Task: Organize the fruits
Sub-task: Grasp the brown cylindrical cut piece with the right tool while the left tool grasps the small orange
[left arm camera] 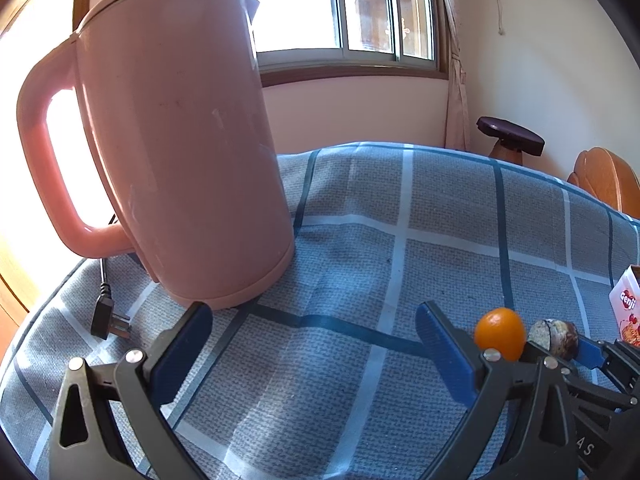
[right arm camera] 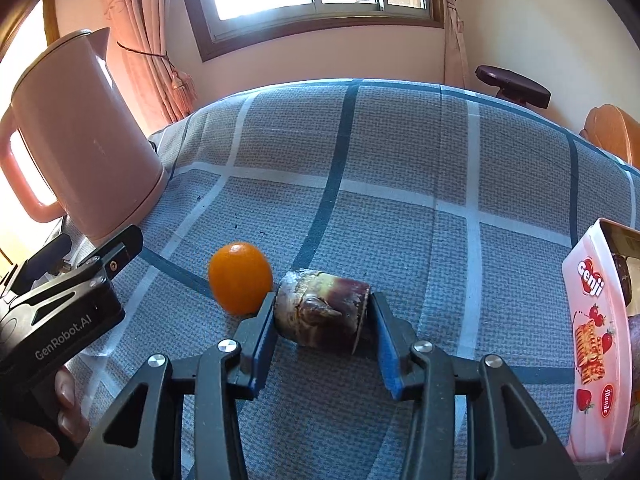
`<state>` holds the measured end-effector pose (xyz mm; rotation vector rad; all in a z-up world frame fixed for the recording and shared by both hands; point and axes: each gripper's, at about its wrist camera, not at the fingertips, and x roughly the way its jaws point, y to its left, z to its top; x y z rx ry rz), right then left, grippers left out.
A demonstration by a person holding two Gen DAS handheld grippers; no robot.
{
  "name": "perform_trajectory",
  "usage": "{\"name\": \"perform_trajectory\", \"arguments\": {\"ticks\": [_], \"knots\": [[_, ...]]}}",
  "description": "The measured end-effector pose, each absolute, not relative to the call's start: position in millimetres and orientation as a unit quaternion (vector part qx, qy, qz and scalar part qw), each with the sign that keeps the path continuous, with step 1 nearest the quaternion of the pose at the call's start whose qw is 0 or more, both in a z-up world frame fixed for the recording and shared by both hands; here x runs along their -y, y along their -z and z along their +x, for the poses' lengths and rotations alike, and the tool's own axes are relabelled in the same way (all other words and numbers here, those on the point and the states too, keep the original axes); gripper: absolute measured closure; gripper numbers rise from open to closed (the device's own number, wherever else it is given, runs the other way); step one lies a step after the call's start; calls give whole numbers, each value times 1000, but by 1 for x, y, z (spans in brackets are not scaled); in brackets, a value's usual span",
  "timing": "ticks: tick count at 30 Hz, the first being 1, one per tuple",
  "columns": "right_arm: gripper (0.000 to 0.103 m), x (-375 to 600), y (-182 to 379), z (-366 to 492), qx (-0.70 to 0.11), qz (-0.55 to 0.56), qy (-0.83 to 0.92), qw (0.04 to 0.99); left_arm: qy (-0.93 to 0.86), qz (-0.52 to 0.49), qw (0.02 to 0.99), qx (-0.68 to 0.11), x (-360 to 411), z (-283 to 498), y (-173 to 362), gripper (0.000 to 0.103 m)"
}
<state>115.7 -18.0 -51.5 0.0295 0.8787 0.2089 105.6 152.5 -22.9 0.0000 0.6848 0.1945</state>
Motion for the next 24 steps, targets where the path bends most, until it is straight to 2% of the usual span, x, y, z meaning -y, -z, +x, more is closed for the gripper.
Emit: {"name": "perform_trajectory", "arguments": {"ticks": [8,12,16,21,24], "knots": [[60,36,37,103,-374,48,-75,923,-28,-11,941,-337,-138,104,22,0],[60,44,29,98,-346,28,-31,937,16,-15,939,-344,-126,104,22,0],[60,53,30,103,-351,33,-22,936,54,-47,935,-347,-115,107,21,0],[60,67,30,104,-349,42,-2,936,55,-45,928,-366,-95,117,28,4],[60,70,31,104,-351,45,2,935,56,-66,918,-387,-91,126,34,10]]}}
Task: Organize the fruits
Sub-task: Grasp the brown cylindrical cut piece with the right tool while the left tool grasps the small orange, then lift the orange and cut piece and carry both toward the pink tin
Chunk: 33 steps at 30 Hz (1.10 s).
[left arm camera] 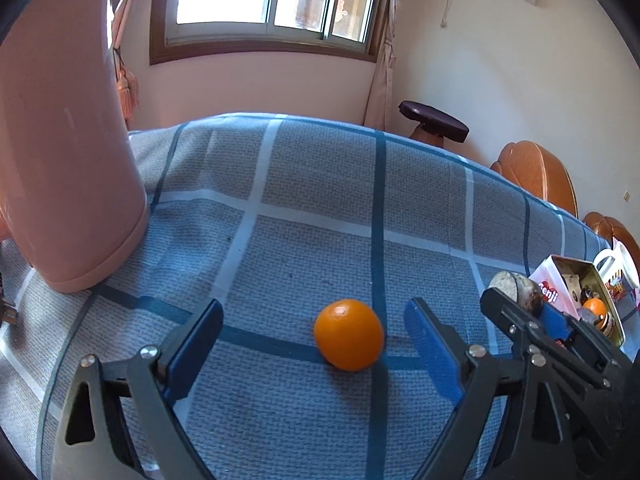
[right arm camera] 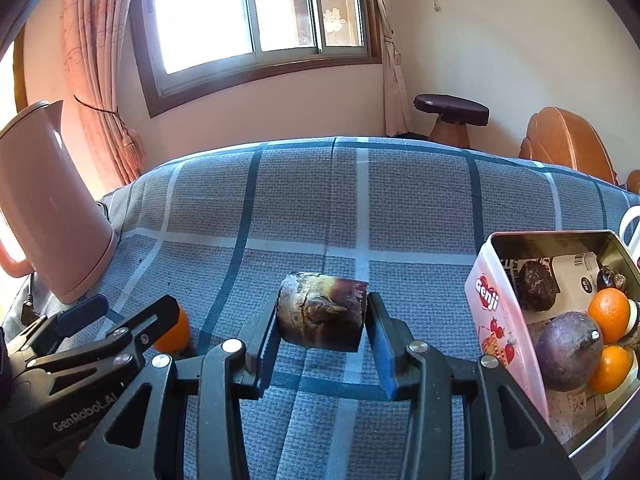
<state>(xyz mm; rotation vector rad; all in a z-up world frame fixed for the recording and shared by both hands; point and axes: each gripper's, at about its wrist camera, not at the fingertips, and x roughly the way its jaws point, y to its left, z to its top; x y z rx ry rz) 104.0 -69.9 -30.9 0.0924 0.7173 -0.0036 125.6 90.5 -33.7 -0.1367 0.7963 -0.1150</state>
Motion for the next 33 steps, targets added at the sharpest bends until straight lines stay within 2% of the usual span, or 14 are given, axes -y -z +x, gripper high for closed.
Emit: {"name": "perform_trajectory", "arguments": {"ticks": [2,5,12,13,14,15,23,33], "knots": [[60,73,31,105,-352,54,-2,935,51,-82,912,-399,-90,131,38,12],[60,72,32,104,-352,51,-4,935,41,-68,905,-418,-83,138,46,23],[60,68,31,102,-348,43,-5,937,39,-30,904,-425,-68,138,47,35],[60,68,31,102,-349,43,-5,936,44,-31,904,-423,-67,138,46,44],[60,69,31,103,-349,44,-5,936,60,-35,903,-423,-67,137,46,58],[60,69,31,102,-349,44,-6,936,77,-37,901,-426,-65,137,47,63],[60,61,27,92,-331,45,-36,942,42,-27,908,-416,-74,130,44,63],[60,38,18,69,-294,8,-54,954,-14,-14,929,-369,-98,112,33,63]]}}
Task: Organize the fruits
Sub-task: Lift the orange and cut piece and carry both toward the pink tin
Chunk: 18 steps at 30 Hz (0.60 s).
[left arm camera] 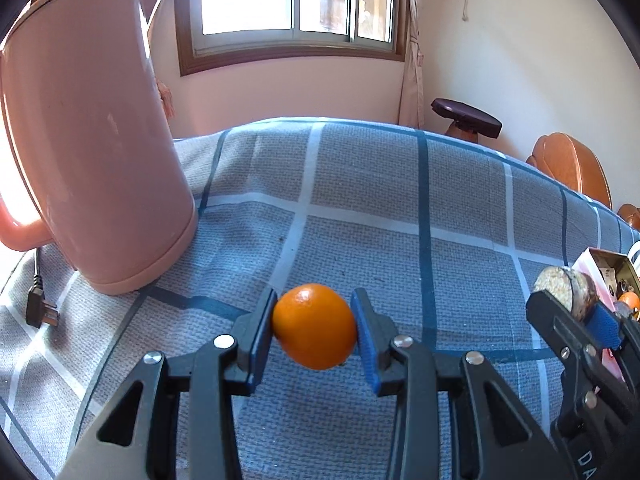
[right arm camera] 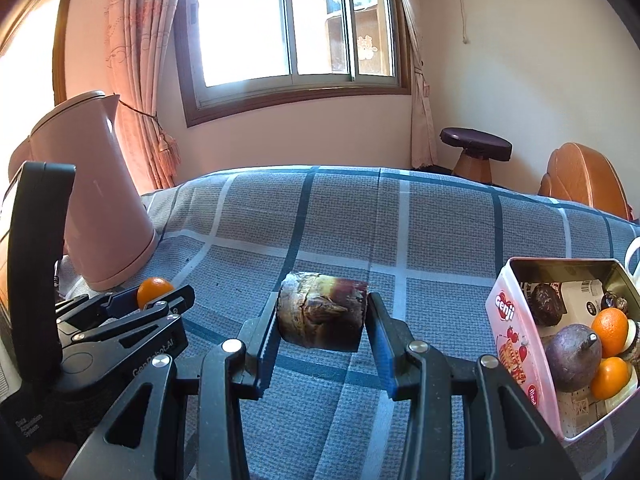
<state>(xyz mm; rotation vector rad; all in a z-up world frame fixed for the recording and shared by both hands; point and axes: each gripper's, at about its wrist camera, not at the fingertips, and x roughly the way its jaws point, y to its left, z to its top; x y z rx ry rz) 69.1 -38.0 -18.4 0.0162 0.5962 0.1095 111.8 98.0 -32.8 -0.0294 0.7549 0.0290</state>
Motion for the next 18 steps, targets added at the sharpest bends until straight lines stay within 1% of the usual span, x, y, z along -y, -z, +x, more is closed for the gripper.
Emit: {"name": "perform_trajectory", "arguments": {"ticks": [5,18], "knots": [[60,32,18,62,-291,-2,-62,955,-22,-6,936,-352,-101,100,30,63],[60,31,18,53,-289,-1,-61,955,-22,-13,938,-344,-100,82,26,63]]}}
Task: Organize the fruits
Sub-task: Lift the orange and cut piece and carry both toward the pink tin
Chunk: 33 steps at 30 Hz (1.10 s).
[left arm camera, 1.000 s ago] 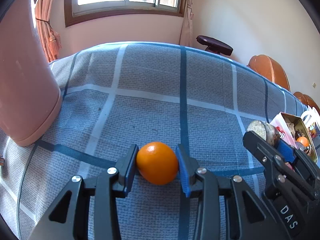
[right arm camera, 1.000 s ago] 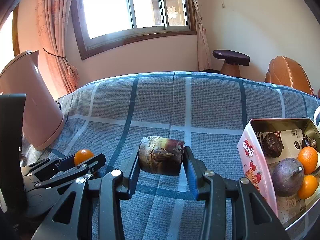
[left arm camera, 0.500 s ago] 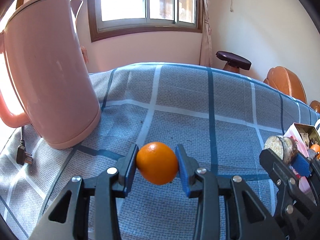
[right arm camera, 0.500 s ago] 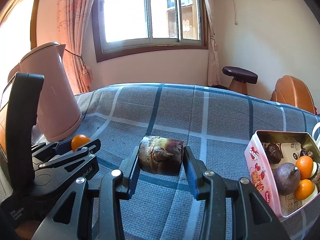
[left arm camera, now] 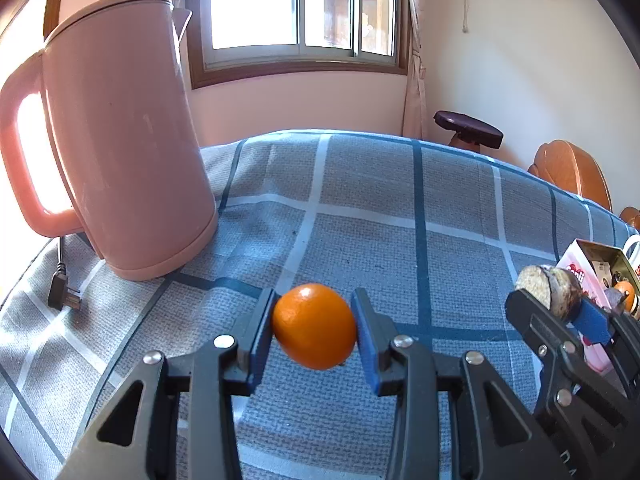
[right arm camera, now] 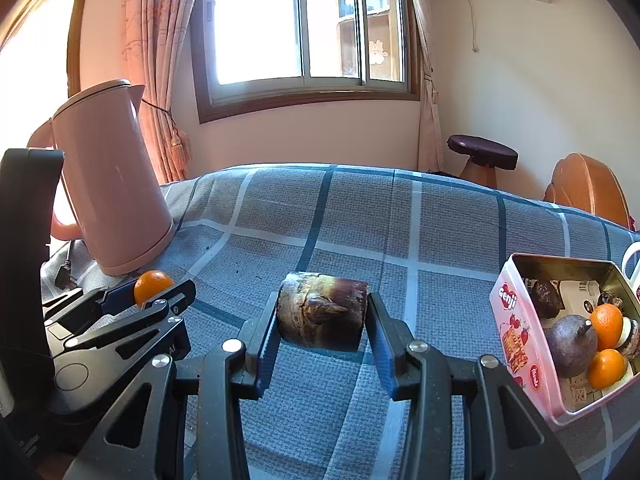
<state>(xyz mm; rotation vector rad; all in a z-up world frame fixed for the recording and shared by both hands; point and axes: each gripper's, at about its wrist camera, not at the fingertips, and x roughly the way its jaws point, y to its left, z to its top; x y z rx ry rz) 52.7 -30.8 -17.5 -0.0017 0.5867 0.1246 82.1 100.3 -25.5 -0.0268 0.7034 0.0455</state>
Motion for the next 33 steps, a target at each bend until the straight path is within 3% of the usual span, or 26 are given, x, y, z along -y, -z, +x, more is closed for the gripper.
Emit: {"name": "perform_trajectory", "arguments": {"ticks": [33], "knots": [[59,27,17,32,-283,-4,-66,957,-27,-32,950,-309,-99,36,17,63]]}}
